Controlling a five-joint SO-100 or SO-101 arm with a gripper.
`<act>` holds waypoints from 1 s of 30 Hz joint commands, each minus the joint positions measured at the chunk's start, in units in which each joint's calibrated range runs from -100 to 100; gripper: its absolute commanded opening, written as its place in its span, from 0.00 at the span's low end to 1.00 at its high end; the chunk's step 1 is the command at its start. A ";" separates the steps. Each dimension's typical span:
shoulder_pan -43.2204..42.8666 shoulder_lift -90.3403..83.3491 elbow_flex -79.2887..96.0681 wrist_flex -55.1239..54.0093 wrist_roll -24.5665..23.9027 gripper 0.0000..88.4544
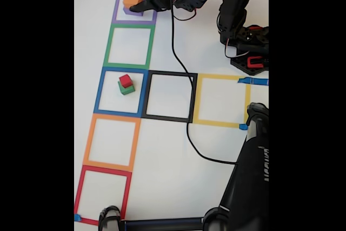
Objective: Tower of hanoi
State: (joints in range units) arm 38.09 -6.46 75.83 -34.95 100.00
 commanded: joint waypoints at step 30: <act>-3.48 17.24 -9.28 -14.04 0.00 0.39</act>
State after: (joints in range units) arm 35.40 10.93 68.30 -47.68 100.00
